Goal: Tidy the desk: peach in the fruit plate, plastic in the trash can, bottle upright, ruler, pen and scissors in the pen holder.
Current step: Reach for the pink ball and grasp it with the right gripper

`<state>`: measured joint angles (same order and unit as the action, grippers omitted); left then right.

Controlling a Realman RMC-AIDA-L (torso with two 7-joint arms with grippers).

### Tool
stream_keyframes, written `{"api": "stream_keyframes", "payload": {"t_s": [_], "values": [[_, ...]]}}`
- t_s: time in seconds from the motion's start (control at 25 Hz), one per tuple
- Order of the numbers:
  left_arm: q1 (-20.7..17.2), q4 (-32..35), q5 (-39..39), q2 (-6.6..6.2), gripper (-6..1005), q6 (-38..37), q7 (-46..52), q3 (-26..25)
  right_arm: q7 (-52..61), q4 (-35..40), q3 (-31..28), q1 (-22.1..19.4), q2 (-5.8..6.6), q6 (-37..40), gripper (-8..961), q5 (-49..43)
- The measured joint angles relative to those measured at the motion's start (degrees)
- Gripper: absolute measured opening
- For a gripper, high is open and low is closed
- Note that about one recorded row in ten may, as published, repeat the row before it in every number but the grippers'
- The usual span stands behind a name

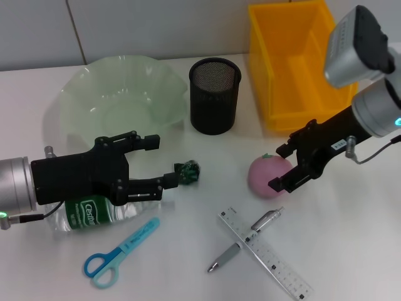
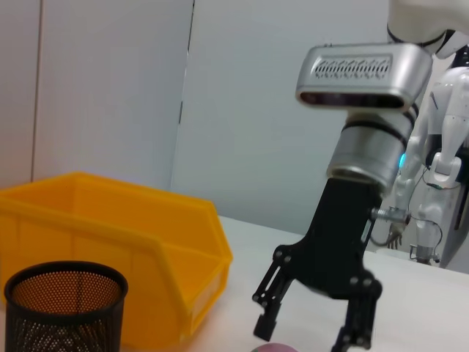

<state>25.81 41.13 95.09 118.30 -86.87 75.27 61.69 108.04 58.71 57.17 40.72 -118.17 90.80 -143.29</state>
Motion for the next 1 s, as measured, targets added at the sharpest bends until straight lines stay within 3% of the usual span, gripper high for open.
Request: {"api": "stream_keyframes", "payload": {"t_s": [0.12, 0.36, 0.84, 1.0], "values": [[-0.17, 0.01, -0.24, -0.02, 861, -0.33, -0.01, -0.05, -0.55, -0.29, 0.78, -0.1, -0.65, -2.2, 816, -1.37], [-0.42, 0.27, -0.35, -0.08, 861, -1.22, -0.11, -0.78, -0.53, -2.73, 5.68, -0.48, -0.78, -7.02, 817, -1.65], [-0.42, 0.45, -0.44, -0.09, 860, -1.89, -0.14, -1.9, -0.16, -3.11, 6.19, -1.14, -0.83, -10.1, 761, -1.69], [-0.41, 0.44, -0.44, -0.09, 860, -1.9, -0.14, -1.96, -0.22, -3.05, 6.09, -1.38, -0.83, -10.49, 594, -1.4]]}}
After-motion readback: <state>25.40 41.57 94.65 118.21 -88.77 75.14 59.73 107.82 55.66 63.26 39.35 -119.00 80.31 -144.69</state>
